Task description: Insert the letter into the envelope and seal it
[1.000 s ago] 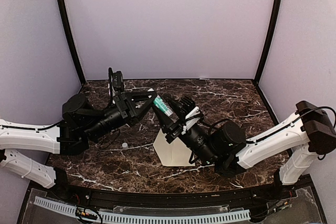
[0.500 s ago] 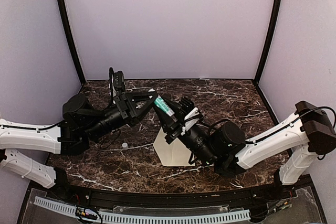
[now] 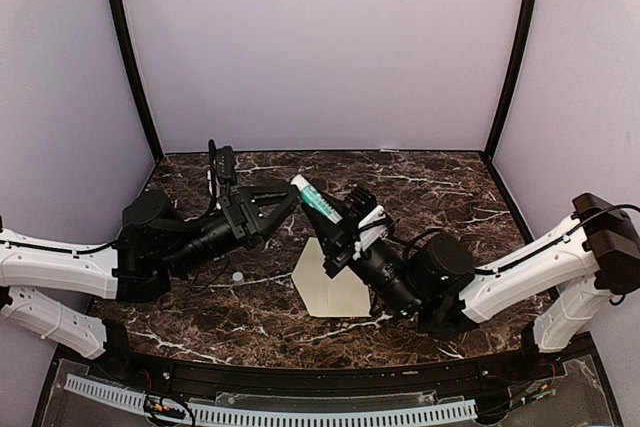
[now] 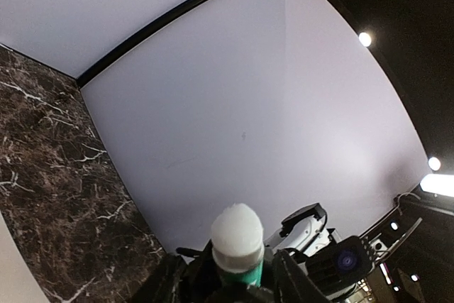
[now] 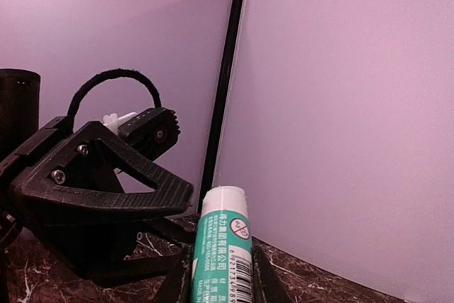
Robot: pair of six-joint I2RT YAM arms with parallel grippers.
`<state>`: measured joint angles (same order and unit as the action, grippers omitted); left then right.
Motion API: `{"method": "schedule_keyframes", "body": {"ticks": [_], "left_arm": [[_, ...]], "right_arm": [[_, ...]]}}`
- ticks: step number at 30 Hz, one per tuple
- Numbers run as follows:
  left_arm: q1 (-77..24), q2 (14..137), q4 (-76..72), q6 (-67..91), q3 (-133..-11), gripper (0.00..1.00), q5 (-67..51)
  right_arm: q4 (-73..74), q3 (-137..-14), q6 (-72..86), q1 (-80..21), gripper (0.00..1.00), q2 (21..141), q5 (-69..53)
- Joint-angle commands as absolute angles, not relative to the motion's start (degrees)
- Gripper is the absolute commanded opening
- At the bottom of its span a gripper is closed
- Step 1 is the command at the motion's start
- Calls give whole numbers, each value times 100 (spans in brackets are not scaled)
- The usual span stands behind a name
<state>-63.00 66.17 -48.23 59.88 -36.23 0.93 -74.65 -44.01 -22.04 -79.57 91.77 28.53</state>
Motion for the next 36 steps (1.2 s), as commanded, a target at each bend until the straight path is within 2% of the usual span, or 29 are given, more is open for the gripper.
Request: {"method": "schedule_keyframes", "body": {"ticks": [1,4,7,10,13,17,24,33,36], "left_arm": [[-6295,6150,-4224,5469,-3310,52,492],[-6300,5921,-3666,5231,-3102,57,862],[-6296,5721,-2866,5002,-2967,58,1166],[-6295,5711,-2212,5005,-2888,58,1391],[-6297,5856,-1692,5141,-2821,58,1352],[-6306,6203,-1347,5528,-2778,55,1172],[-6382,7039,-1858,6060,-2640,54,753],[-6407,8085,-2643,6323,-2682,55,417],[-6407,8423,-2803,6365,-2826,55,375]], "right_arm": [[-6915,-4125,-1691,-7994,0,8322,3452],[-5504,-4195,-1236,-7949,0,7890,3910],[-3399,-4551,-394,-7724,0,7540,4138],[-1553,-4857,660,-7176,0,7233,3645],[-756,-4803,1208,-6572,0,6928,2841],[-304,-4659,1554,-6118,0,6745,2449],[-1353,-3900,1633,-5910,0,6844,2063],[-5032,-2631,1525,-5887,0,7748,1712],[-5737,-2514,1586,-5887,0,8240,1560]]}}
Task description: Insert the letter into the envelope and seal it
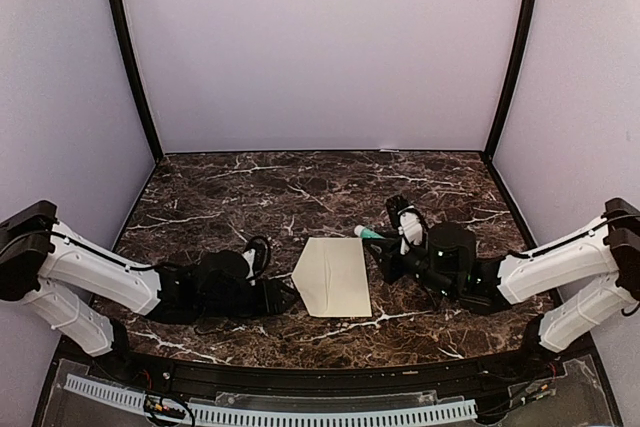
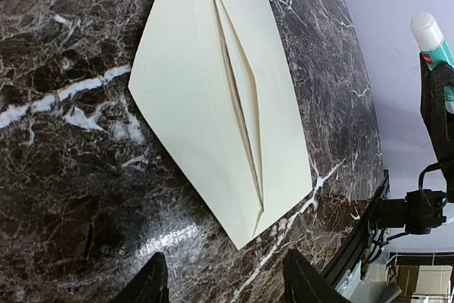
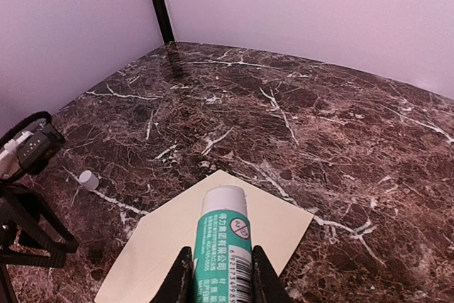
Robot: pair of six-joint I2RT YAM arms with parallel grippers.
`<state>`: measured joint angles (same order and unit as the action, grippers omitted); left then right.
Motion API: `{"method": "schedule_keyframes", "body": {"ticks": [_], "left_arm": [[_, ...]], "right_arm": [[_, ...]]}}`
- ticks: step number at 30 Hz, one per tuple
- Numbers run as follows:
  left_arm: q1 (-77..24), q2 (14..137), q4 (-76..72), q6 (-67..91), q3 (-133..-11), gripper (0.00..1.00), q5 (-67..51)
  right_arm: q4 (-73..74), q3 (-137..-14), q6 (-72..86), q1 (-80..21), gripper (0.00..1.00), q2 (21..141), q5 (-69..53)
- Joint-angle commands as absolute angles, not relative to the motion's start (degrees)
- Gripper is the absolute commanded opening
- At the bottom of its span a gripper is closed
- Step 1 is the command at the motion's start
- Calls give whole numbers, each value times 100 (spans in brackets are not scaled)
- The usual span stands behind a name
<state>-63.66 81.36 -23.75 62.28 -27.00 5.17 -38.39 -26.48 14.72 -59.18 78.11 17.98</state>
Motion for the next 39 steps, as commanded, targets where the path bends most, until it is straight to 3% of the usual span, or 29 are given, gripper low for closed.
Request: {"method": "schedule_keyframes", "body": {"ticks": [1,8,17,39], "left_arm": [[-6407,8599,-2852,6373,-2859,55,363],[-6408,9302,-3232,6446,-3159,54,328],[-6412,9739,-3557,6531,-3237,51,470],[-6399,9988,-3992,6184,-3437,46,1009]], "right_arm": [[-5879,-2514,1618,-5885,0,8397,1538],[-6913,-2515,1797,-5892,0,9556,1311],[-7198,-2817,1871,-5890,0,10579,1301],[-7321,-2994,2264,-6348,0,11759,2352]]}}
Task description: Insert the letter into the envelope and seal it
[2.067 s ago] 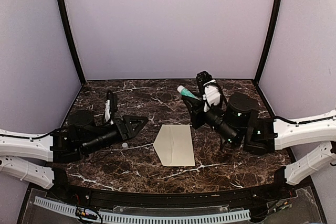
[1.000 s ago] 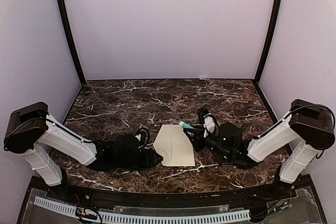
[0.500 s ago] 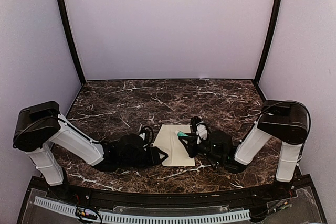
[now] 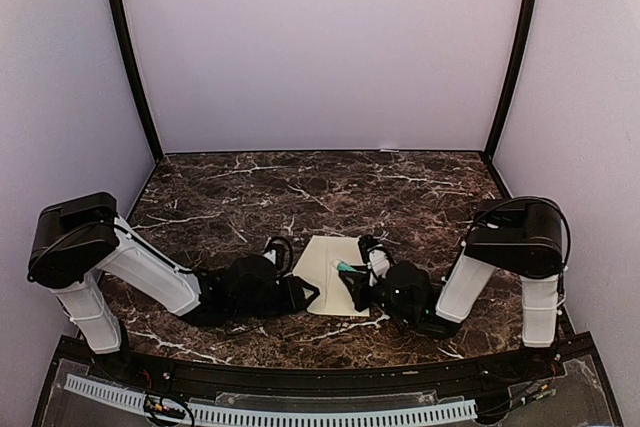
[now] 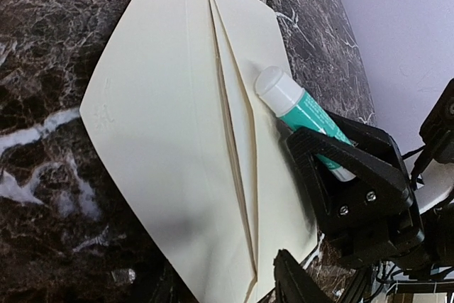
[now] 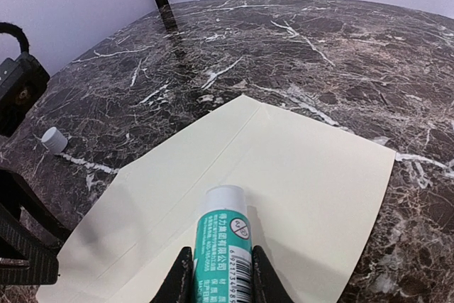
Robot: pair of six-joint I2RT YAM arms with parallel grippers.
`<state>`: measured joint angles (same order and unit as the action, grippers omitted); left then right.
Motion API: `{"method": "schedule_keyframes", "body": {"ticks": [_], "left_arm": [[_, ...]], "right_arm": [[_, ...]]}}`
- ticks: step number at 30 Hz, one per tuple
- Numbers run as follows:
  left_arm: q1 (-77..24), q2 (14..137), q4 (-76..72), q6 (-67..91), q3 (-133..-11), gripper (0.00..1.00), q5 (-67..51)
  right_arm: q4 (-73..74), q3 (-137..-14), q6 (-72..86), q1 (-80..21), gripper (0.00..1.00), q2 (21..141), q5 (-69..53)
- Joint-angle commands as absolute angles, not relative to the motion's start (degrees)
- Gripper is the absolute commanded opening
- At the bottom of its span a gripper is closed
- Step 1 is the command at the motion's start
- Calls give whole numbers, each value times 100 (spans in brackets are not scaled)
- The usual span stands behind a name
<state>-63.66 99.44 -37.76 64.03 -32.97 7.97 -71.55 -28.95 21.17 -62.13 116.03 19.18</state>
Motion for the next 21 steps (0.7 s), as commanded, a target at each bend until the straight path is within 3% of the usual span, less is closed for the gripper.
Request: {"method": "schedule_keyframes", "body": {"ticks": [1,14,21], "left_arm": [[-6398,9990,-4085,6125,-3443,46,1019],[-6398,10342,-4052,5783,-3753,43,1246],[-6398,10693,-3958,5612,-3947,34,1458]], "right_arm": [[-7321,-2991,2286,-6368,0,11784,2420],[-7154,-3061,2457,-6649,0,11864,2948],[-7146,-3020,2485,-6687,0,11788,2999]]}}
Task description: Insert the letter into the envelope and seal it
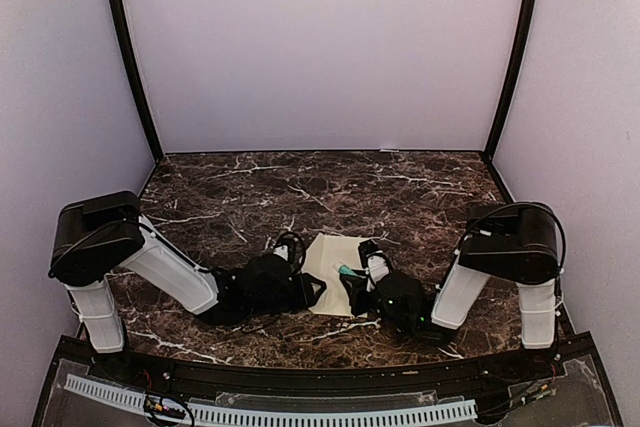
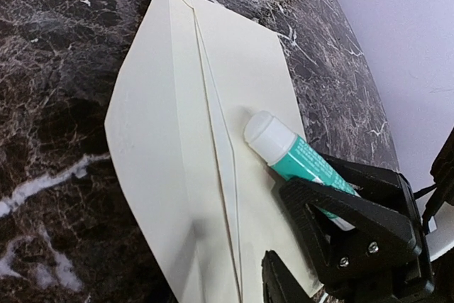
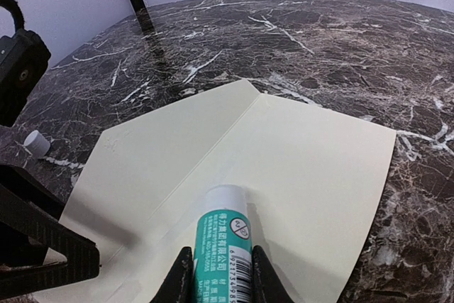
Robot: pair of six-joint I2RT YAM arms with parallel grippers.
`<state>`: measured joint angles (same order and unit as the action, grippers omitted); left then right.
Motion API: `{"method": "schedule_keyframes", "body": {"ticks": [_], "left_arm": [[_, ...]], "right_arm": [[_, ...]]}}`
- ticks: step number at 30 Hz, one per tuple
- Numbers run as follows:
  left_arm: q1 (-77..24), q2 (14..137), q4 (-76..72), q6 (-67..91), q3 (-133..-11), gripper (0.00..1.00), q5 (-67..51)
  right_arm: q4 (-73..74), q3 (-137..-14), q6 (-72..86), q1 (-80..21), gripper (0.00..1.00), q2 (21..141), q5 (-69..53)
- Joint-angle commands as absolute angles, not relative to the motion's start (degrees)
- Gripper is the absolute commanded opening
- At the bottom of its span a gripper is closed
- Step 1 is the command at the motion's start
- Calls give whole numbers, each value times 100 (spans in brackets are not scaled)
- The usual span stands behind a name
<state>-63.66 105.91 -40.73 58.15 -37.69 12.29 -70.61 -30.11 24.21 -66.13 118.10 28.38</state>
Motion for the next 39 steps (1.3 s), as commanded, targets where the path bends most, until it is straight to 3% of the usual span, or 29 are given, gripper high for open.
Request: {"method": "schedule_keyframes", "body": {"ticks": [1,15,18,21,28,34,39], "left_arm": [[-6398,10712,-3943,5586,-3960,33,1476],[-6398,10969,-4036,5029,-4107,1,1871],[-6398,10900,-3961,4782,-4132,0,1880],[-6398,10730,-3805,4420,-4091,0,1886],[-6398,10387,-3294,3796,-4111,0,1869],[-6398,10339,-3147,3569,-4195,0,1556],[-6399,10303,-2946,3489,-4265,0,1353]], "right_arm": [[-7152,-3015,2487,-6688,0,11775,3005],[-7014,-2852,2516,-6744,0,11346,2963],[-6636,-2760,2496,-6750,0,10885,2975],[-5389,-2889,2438,-6745,0,10091,2924],[-751,-4130,2609,-6698,0,8578,2499],[2332,-5662,2988,-6414,0,8773,1504],[3295,-5986,2723,-6157,0,8884,917]]}}
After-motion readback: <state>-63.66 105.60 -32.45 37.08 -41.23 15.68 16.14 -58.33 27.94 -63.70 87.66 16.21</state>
